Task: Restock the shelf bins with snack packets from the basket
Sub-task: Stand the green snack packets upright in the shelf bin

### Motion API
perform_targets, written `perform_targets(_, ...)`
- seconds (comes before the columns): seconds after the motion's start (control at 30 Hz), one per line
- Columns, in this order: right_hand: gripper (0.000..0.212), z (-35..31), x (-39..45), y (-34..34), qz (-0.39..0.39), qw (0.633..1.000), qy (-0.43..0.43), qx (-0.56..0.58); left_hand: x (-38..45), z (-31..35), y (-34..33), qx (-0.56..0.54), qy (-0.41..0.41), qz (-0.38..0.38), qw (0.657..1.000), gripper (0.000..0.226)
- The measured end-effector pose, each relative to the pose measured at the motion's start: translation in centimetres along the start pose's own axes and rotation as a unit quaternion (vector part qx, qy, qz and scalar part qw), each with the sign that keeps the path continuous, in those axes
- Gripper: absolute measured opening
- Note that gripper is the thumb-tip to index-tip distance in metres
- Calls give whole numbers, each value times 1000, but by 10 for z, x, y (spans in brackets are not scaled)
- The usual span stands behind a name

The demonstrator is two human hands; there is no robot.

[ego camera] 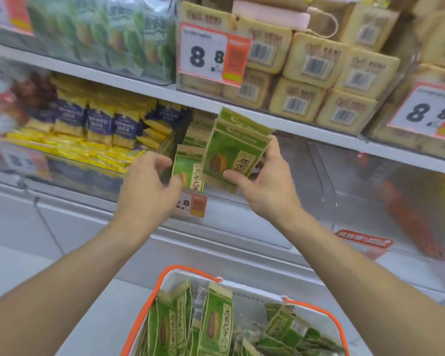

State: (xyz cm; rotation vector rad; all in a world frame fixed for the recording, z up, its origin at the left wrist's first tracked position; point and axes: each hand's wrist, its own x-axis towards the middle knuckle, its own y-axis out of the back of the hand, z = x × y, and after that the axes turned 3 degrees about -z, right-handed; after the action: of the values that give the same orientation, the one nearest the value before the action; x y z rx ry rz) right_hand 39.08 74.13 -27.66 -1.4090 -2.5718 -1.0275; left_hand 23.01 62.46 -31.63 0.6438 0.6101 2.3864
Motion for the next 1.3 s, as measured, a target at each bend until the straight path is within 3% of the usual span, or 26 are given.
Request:
perform_targets(0.17, 56, 10, 41, -53, -90, 992, -73, -46, -1, -16, -1, 59, 52, -28, 997, 39)
perform_targets(0.3, 43, 18, 67, -74, -209, 960, -180, -37, -3, -23, -7, 62, 63, -60, 994, 43)
perform_targets(0.4, 36, 18, 71, -75, -196, 958, -184, -103, -3, -24, -11, 66, 60, -66, 994, 45)
perform_targets(0.53, 18, 19, 62, -73, -208, 956, -203, -35, -4, -21, -16, 79, 51, -62, 994, 47)
perform_targets(0.7, 36, 16, 58, -68, -204, 955, -213, -42, -6, -21, -14, 80, 38, -50, 995, 48)
perform_targets(0.8, 50, 11, 35, -53, -97, 976, -103, -166, -8, -17, -9, 58, 11, -17, 998, 37)
perform_targets(0.9, 20, 8, -20, -35, 36, 987, 81, -137, -12, -8, -10, 43, -31, -40, 998, 21)
perform_targets(0.97, 9, 24, -62, -31, 26, 988, 98, -115, -19, -7, -17, 53, -33, -104, 993, 12)
perform_targets(1.07, 6, 77, -107, -38, -87, 984, -40, -149, -37, -16, -38, 103, -39, -246, 963, 4)
perform_targets(1.17, 6, 132, -136, -49, -216, 934, -240, -149, -61, -29, -61, 111, -67, -365, 922, 4)
perform_targets(1.3, 17, 175, -162, -66, -243, 895, -357, -113, -102, -59, -94, 155, -26, -455, 877, 4)
